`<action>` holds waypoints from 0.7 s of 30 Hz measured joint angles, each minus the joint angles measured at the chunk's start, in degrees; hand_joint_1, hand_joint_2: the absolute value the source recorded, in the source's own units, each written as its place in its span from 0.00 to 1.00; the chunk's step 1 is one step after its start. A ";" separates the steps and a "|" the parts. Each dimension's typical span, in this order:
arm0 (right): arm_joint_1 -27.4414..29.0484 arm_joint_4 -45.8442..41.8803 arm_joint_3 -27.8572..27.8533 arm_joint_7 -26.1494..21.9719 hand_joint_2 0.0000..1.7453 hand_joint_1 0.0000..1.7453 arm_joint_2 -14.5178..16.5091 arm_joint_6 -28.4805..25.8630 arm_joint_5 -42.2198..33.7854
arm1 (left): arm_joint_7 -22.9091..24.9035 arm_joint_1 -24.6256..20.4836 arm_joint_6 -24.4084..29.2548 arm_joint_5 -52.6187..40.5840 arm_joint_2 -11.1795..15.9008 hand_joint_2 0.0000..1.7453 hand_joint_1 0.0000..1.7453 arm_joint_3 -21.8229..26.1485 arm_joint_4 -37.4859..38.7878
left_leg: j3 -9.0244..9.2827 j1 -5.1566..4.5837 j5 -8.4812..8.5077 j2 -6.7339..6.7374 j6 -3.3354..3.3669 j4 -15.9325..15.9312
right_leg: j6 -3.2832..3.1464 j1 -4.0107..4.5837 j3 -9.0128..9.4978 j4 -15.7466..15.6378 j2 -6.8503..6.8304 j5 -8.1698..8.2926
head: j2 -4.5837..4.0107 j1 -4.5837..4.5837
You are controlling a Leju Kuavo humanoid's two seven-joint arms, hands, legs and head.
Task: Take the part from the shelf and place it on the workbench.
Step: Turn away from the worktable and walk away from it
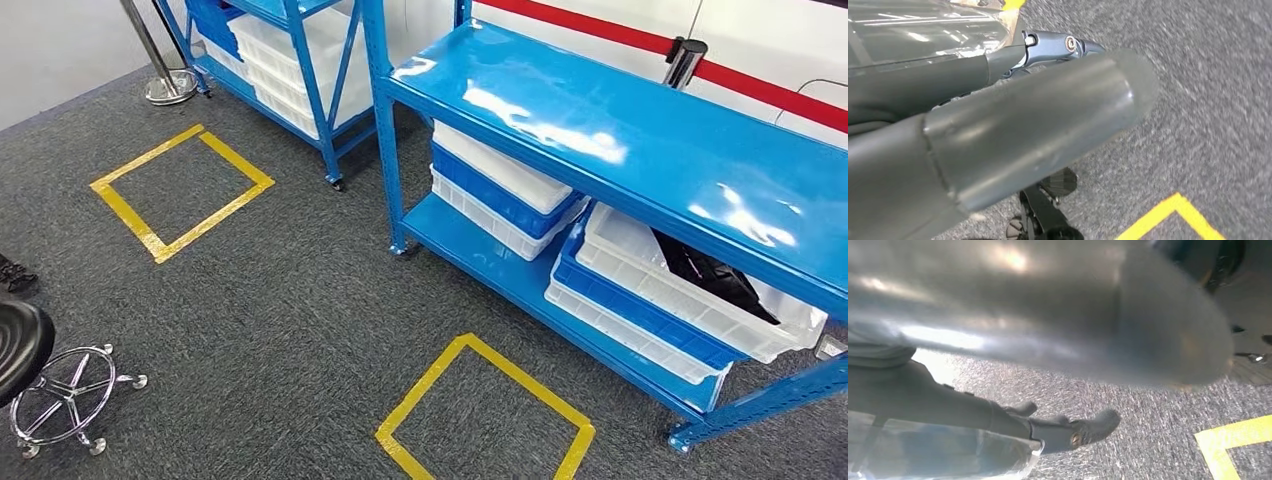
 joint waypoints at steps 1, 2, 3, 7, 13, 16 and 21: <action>0.07 0.01 0.00 0.05 0.00 0.00 -0.01 0.02 0.02 | 0.01 -0.13 -0.01 0.01 -0.04 0.00 0.00 0.01 -0.01 | 0.18 0.30 -0.26 -0.30 -0.44 0.12 | -0.45 -0.09 0.02 -0.08 0.67 0.06 | 0.00 -0.05; 0.11 0.01 0.00 0.10 0.00 0.00 -0.03 0.03 0.08 | 0.01 -0.23 -0.01 -0.01 -0.10 0.00 0.00 0.01 -0.02 | 0.08 0.57 -0.94 -1.35 -0.79 0.76 | -0.84 -0.19 0.11 -0.17 1.32 0.17 | 0.00 -0.10; 0.11 0.02 0.01 0.12 0.00 0.00 -0.04 0.03 0.15 | 0.01 -0.25 -0.01 -0.03 -0.18 0.00 0.00 0.02 -0.02 | -0.59 0.76 -2.25 -2.94 -1.03 2.51 | -1.25 -0.31 0.29 -0.26 1.95 0.31 | 0.00 -0.19; 0.02 0.03 0.02 0.15 0.00 0.00 -0.02 0.02 0.33 | 0.02 0.15 0.05 -0.07 -0.29 0.00 0.00 0.09 -0.01 | -7.04 0.79 -8.24 -7.21 -0.73 15.62 | -2.08 0.50 0.33 -0.26 4.82 0.47 | 0.00 -0.37; -0.06 0.03 0.05 0.06 0.00 0.00 0.18 -0.01 0.50 | 0.01 0.17 0.39 -0.07 -0.28 0.00 0.00 0.16 -0.01 | -2.27 0.29 0.39 -11.85 1.23 2.46 | -1.92 1.07 0.51 -0.15 9.35 0.59 | 0.00 -0.33; 0.04 0.03 0.10 0.02 0.00 0.00 0.26 -0.04 0.78 | 0.12 -0.02 0.83 -0.07 -0.33 0.00 0.00 0.44 -0.04 | -1.72 -0.09 0.76 -11.06 1.87 0.89 | -1.16 0.74 -0.45 -0.17 10.66 0.97 | 0.00 -0.33; -0.17 0.05 0.25 0.27 0.00 0.00 0.18 0.01 0.97 | 0.37 0.19 1.36 -0.09 -0.70 0.00 0.00 1.14 -0.05 | -1.24 -0.11 1.66 -6.79 2.86 -0.75 | -1.22 0.68 -6.59 11.28 4.58 -4.52 | 0.00 0.04</action>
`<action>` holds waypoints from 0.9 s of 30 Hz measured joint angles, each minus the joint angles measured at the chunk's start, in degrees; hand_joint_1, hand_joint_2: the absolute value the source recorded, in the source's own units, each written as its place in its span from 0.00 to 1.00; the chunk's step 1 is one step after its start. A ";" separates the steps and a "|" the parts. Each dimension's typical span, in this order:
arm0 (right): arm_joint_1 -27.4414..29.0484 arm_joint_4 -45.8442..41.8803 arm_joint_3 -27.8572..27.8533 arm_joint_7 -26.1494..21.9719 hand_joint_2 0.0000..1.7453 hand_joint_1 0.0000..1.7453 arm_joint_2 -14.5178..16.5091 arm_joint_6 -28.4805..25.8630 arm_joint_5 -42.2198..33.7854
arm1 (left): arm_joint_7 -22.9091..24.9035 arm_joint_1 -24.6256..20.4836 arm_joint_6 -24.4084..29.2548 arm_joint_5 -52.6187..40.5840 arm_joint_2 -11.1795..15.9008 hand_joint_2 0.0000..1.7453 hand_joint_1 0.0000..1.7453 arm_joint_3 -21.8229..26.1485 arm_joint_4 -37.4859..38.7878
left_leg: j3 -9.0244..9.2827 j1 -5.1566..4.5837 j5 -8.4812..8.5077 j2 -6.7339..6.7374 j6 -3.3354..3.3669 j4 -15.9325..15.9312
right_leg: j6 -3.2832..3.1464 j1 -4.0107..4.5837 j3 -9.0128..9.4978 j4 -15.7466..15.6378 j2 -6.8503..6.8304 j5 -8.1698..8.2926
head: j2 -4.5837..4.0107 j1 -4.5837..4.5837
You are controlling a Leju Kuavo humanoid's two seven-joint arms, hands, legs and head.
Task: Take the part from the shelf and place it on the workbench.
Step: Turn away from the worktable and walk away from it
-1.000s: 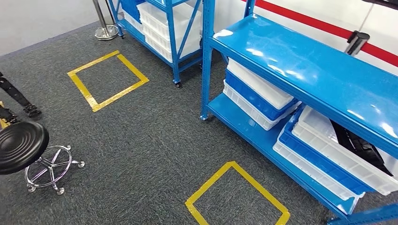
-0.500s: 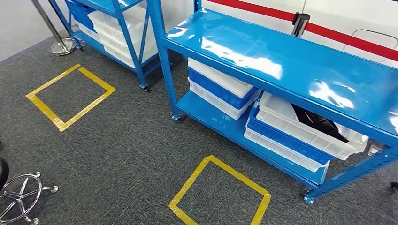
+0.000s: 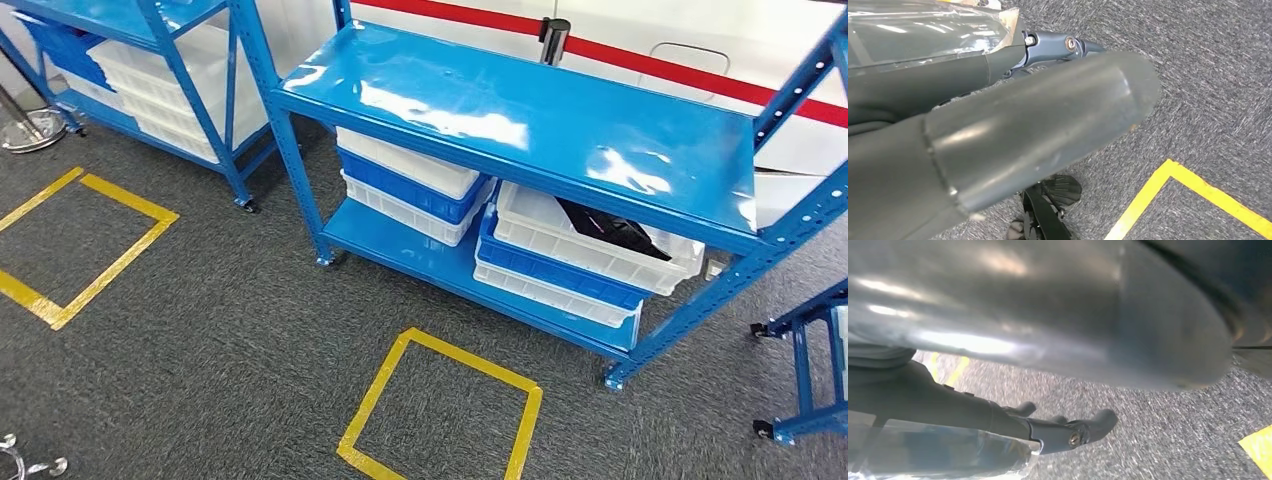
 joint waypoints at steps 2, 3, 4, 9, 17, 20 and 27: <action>0.03 0.00 0.16 0.18 0.00 0.00 -0.05 0.04 0.03 | 0.03 0.06 0.17 -0.13 -0.11 0.00 0.00 0.26 0.00 | -0.11 -0.03 -0.06 1.79 -0.05 0.02 | 0.72 -0.50 -1.83 4.03 -0.62 -1.12 | 0.00 0.03; 0.05 0.00 0.25 0.29 0.00 0.00 -0.09 0.04 0.05 | 0.03 0.06 0.24 -0.25 -0.19 0.00 0.00 0.32 0.00 | -0.11 0.01 -0.12 2.58 -0.16 0.05 | 1.41 -0.80 -1.08 2.93 -0.98 -0.46 | 0.00 0.06; 0.06 0.00 0.32 0.38 0.00 0.00 -0.14 0.04 0.07 | 0.03 0.05 0.29 -0.40 -0.28 0.00 0.00 0.35 0.00 | -0.04 0.09 -0.21 3.32 -0.34 0.08 | 2.17 -1.11 0.81 -0.25 -1.67 0.78 | 0.00 0.06; -0.10 0.02 0.70 0.47 0.00 0.00 -0.17 0.07 0.08 | 0.05 -0.07 0.51 -0.94 -0.42 0.00 0.00 0.40 -0.13 | 0.94 -0.01 -1.18 6.28 -2.47 0.61 | 2.05 -0.99 7.24 -11.62 -5.31 4.33 | 0.00 -0.20; -0.01 0.07 0.78 0.59 0.00 0.00 -0.28 0.34 -0.02 | 0.01 -0.03 0.32 -1.58 -0.62 0.00 0.00 0.42 -0.28 | -5.93 1.02 -9.67 -0.48 -3.59 16.54 | -0.58 -0.58 7.25 -11.91 0.26 5.13 | 0.00 -0.64; 0.07 0.07 0.78 0.59 0.00 0.00 -0.27 0.47 -0.08 | -0.01 0.00 0.33 -1.76 -0.62 0.00 0.00 0.44 -0.28 | -3.78 0.99 -4.51 -1.90 -2.74 10.61 | -0.62 -0.31 7.42 -11.90 2.67 5.20 | 0.00 -0.64; 0.00 0.08 1.04 -1.03 0.00 0.00 -0.05 0.14 0.68 | 1.04 -0.25 0.93 -2.13 -0.56 0.00 0.00 1.26 -0.34 | 0.26 0.31 -0.62 -4.03 -0.94 0.50 | 0.85 -0.30 5.73 -11.02 4.21 5.28 | 0.00 -0.54</action>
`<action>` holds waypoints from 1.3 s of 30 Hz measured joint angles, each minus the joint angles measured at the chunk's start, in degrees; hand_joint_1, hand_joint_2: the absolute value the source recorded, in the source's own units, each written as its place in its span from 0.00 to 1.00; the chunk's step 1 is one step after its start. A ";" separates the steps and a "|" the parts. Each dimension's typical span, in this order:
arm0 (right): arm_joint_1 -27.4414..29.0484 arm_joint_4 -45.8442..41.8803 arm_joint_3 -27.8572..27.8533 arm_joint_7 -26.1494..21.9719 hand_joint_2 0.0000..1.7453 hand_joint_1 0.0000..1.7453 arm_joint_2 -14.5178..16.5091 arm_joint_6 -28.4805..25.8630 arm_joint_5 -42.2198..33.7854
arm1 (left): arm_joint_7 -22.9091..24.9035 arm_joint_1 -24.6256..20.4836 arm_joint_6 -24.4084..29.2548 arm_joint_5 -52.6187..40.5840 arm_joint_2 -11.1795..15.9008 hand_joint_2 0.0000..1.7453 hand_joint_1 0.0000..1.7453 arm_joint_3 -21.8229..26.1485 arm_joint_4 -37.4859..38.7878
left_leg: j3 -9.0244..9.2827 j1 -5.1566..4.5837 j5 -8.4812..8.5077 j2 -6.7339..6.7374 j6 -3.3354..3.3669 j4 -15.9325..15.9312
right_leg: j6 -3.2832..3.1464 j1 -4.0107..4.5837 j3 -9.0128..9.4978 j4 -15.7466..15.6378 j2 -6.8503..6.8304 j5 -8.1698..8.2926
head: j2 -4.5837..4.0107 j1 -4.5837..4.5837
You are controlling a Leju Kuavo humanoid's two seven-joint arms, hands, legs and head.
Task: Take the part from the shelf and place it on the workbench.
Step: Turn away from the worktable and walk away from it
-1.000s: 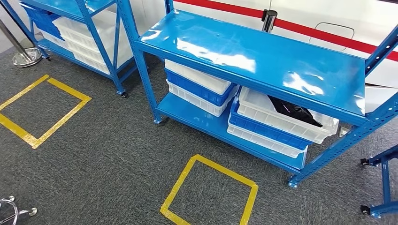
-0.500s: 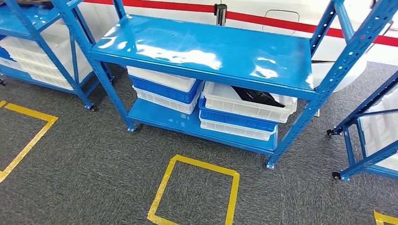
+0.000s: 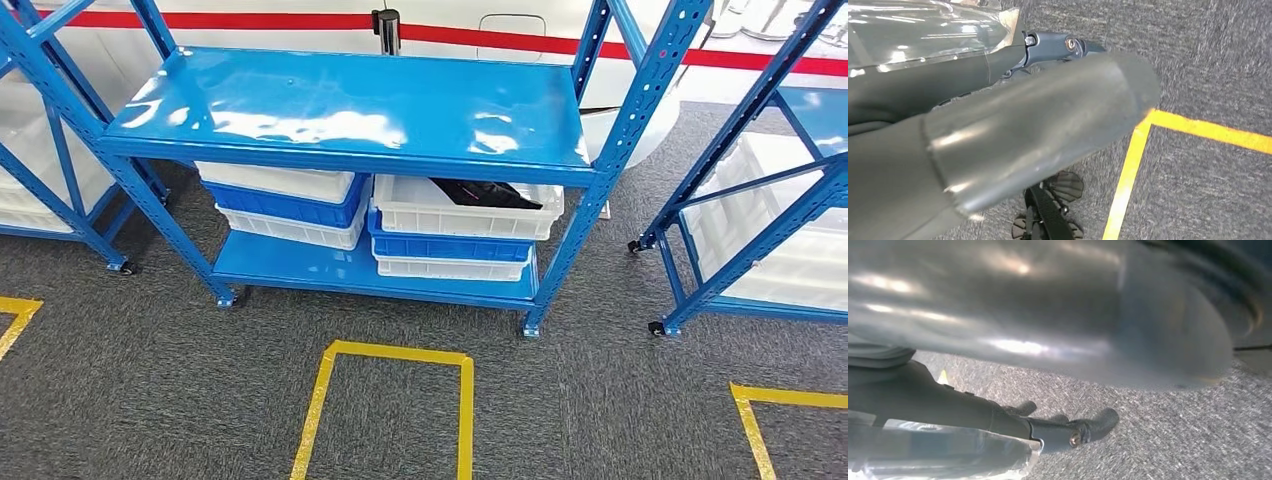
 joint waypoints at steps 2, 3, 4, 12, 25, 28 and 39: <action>-0.17 0.01 0.17 -0.37 0.00 0.00 -0.06 -0.26 0.25 | 0.23 0.06 0.14 -0.06 -0.06 0.00 0.00 0.22 -0.01 | 0.12 0.10 0.60 1.20 0.53 -0.78 | -0.39 0.09 -2.32 4.66 -3.02 -2.52 | 0.00 0.27; -0.28 0.01 0.20 -0.35 0.00 0.00 -0.09 -0.40 0.27 | 0.33 0.15 0.15 -0.08 -0.08 0.00 0.00 0.32 -0.01 | 0.03 0.02 0.64 1.79 0.65 -0.84 | -0.61 0.08 -4.07 8.25 -4.03 -4.27 | 0.00 0.38; -0.33 0.01 0.21 -0.29 0.00 0.00 -0.09 -0.55 0.27 | 0.45 0.21 0.16 -0.11 -0.07 0.00 0.00 0.43 -0.01 | -0.06 -0.02 0.66 2.40 0.69 -0.82 | -0.63 0.00 -5.64 11.77 -4.47 -5.71 | 0.00 0.42; -0.25 0.01 0.23 0.27 0.00 0.00 -0.38 -1.25 0.26 | 0.87 0.06 -0.15 -0.63 -0.28 1.00 0.00 0.85 -0.01 | -0.28 -0.35 0.13 4.10 -0.55 0.10 | 1.27 -0.97 2.87 -1.35 -5.44 -1.40 | 0.00 0.37; 0.52 -0.29 -1.34 1.05 1.00 0.00 -0.43 -0.68 -0.61 | 3.72 0.33 -0.44 -0.02 -0.19 1.00 0.00 -0.67 -0.32 | -0.15 0.43 0.61 3.94 -0.88 -0.32 | 0.11 0.04 2.98 -1.30 -5.37 -1.18 | 0.00 0.15; 1.13 -0.93 -3.99 0.71 1.00 0.00 -0.62 -0.15 -0.31 | 6.07 1.05 -0.90 2.07 0.01 1.00 0.00 -3.71 -0.95 | -0.15 0.55 0.60 3.94 -1.99 -0.34 | 0.10 0.19 2.88 -1.28 -5.37 -1.18 | 0.00 0.19; 3.60 -4.35 -13.73 -1.15 0.25 0.00 -1.45 2.12 1.43 | 14.33 3.52 -3.32 10.16 1.43 0.25 0.00 -15.65 -3.63 | -0.14 0.09 0.44 3.95 -2.29 -0.28 | 0.10 -0.21 2.45 -1.31 -5.38 -1.20 | 0.00 0.19</action>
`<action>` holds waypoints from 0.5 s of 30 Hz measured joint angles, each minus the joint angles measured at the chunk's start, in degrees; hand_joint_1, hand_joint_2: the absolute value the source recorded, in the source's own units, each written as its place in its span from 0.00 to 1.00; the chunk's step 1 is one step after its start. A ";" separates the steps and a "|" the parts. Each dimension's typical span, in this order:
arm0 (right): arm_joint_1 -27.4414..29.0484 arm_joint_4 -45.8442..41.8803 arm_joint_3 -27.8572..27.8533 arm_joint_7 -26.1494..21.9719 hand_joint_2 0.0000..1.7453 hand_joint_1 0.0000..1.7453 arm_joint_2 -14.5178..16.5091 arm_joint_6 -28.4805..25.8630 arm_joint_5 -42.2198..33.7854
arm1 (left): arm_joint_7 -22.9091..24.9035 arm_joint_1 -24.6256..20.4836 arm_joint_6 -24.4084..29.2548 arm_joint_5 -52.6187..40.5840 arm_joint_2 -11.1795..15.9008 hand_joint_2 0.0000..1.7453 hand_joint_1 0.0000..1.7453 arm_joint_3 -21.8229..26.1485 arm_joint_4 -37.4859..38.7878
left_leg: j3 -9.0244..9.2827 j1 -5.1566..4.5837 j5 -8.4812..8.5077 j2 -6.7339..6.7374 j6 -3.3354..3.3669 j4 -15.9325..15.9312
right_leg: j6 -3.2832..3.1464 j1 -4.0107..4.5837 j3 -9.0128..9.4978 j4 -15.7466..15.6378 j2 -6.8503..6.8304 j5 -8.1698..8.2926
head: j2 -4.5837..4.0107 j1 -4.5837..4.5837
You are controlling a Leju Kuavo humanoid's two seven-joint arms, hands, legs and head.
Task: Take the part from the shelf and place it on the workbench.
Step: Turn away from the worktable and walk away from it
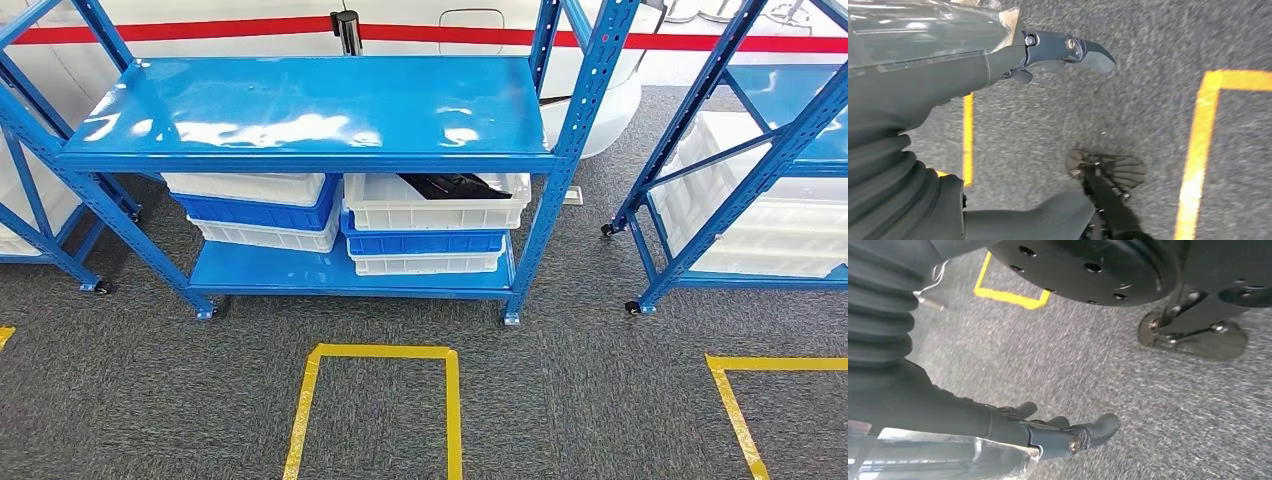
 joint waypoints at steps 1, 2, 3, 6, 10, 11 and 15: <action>0.65 -0.67 -1.71 -0.30 0.00 0.00 -0.07 0.54 0.35 | 1.43 0.49 -0.44 1.40 0.28 0.00 0.00 -2.20 -0.51 | -0.01 -0.06 0.00 0.00 0.01 0.01 | 0.01 -0.07 0.03 0.00 -0.02 0.00 | 0.00 0.00; 1.13 -1.06 -2.70 -0.45 0.00 0.00 -0.08 0.89 0.60 | 2.29 0.78 -0.68 2.23 0.43 0.00 0.00 -3.53 -0.82 | -0.04 -0.08 0.00 -0.01 0.02 0.02 | 0.01 -0.10 0.09 0.00 -0.04 0.00 | 0.00 -0.01; 1.57 -1.41 -3.52 -0.59 0.00 0.00 -0.07 1.20 0.78 | 3.00 1.03 -0.93 2.94 0.55 0.00 0.00 -4.64 -1.07 | -0.08 -0.10 0.01 -0.01 0.03 0.02 | 0.02 -0.13 0.18 0.00 -0.05 0.01 | 0.00 -0.01; 2.83 -2.35 -5.94 -1.11 0.00 0.00 -0.07 1.89 1.27 | 5.07 1.72 -1.56 4.97 0.90 0.00 0.00 -7.81 -1.77 | -0.18 -0.12 0.03 -0.01 0.04 0.03 | 0.04 -0.15 0.32 0.01 -0.05 0.04 | 0.00 -0.03; 4.63 -3.88 -9.97 -1.87 0.00 0.00 -0.22 2.89 2.03 | 8.45 2.65 -2.54 8.29 1.49 0.00 0.00 -13.00 -2.94 | -0.19 -0.12 0.03 -0.02 0.05 0.03 | 0.04 -0.15 0.33 0.01 -0.05 0.03 | 0.00 -0.01; 4.97 -4.28 -10.99 -2.09 0.00 0.00 -0.28 3.13 2.21 | 9.32 2.88 -2.81 9.14 1.62 0.00 0.00 -14.32 -3.23 | -0.19 -0.12 0.02 -0.02 0.05 0.03 | 0.04 -0.15 0.33 0.00 -0.05 0.03 | 0.00 -0.03; 6.12 -5.80 -14.85 -2.87 0.00 0.00 -0.48 4.14 2.95 | 12.67 3.87 -3.82 12.44 2.15 0.00 0.00 -19.32 -4.43 | -0.10 -0.12 -0.03 -0.01 0.11 0.02 | 0.02 -0.15 0.08 -0.01 -0.06 0.01 | 0.00 -0.01</action>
